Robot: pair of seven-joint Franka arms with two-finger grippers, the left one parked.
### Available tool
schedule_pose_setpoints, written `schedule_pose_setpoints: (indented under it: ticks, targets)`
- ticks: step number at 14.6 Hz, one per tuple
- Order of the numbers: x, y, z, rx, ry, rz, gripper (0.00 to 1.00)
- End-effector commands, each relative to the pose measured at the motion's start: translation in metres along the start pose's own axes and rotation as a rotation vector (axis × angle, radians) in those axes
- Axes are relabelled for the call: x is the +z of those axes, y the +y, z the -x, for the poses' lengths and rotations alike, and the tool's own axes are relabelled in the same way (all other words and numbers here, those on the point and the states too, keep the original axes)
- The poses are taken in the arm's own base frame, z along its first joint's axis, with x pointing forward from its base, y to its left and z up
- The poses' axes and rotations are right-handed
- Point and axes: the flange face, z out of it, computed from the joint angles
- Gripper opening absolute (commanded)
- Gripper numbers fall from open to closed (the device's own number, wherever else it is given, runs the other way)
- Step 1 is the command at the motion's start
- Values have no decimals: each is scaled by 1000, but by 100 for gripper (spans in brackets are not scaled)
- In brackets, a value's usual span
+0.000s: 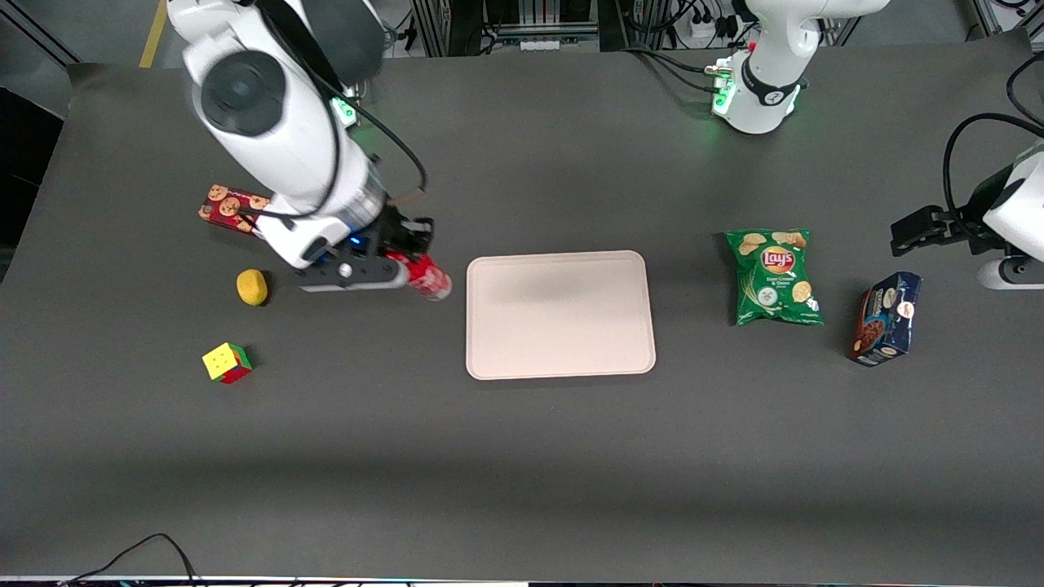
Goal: Place coke bottle on tray
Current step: 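Carry the bottle with the right gripper over the white tray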
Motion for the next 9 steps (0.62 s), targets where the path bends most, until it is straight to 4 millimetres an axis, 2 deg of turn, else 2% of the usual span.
schedule_pose_setpoints:
  ticks: [1,5,9]
  targets:
    - [48,-43,-13,45,38,38,0]
    - [122,-68,-21,75,41,73,0]
    - [172,-74,-22,75,58,58,0]
